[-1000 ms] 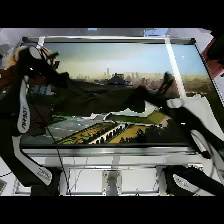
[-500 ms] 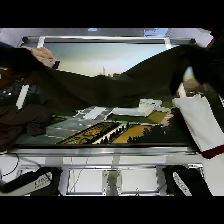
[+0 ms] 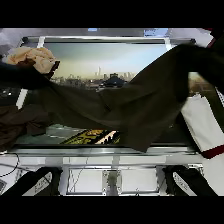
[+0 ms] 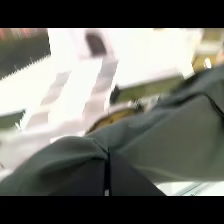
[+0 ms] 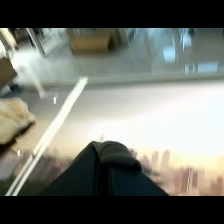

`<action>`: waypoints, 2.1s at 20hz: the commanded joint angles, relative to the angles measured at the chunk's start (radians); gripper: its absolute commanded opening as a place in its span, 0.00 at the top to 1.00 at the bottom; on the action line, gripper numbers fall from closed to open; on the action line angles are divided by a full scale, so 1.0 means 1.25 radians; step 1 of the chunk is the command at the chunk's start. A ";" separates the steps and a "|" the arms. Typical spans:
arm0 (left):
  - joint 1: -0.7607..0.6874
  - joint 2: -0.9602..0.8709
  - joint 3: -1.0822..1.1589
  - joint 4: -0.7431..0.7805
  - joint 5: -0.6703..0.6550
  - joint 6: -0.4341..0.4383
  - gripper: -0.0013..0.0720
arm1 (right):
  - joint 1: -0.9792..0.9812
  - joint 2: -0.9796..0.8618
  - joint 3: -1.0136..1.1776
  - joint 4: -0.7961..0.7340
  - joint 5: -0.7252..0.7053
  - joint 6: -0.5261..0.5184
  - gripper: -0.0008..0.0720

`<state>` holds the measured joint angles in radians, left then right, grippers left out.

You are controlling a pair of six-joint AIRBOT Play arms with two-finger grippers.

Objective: Fold the shirts.

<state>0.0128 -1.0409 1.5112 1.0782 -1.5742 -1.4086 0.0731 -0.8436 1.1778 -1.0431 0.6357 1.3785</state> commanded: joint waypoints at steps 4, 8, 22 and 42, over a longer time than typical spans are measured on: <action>-0.016 -0.106 -0.475 0.014 0.526 0.014 0.96 | 0.001 -0.386 -0.035 0.060 -0.033 0.014 0.95; -0.016 -0.179 -0.473 -0.031 0.705 0.014 0.96 | 0.002 -0.505 -0.035 0.181 -0.202 0.012 0.95; 0.218 0.017 -0.217 0.129 0.428 -0.008 0.03 | -0.355 -0.305 -0.023 -0.089 0.222 0.001 0.32; 0.308 0.169 -0.872 -0.324 0.623 0.188 0.03 | -0.274 -0.427 -0.398 0.381 0.161 -0.258 0.34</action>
<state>0.3965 -0.8101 0.4286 0.7078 -0.7841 -1.2102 -0.3222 -1.3411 0.6865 -0.5926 0.8982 1.0592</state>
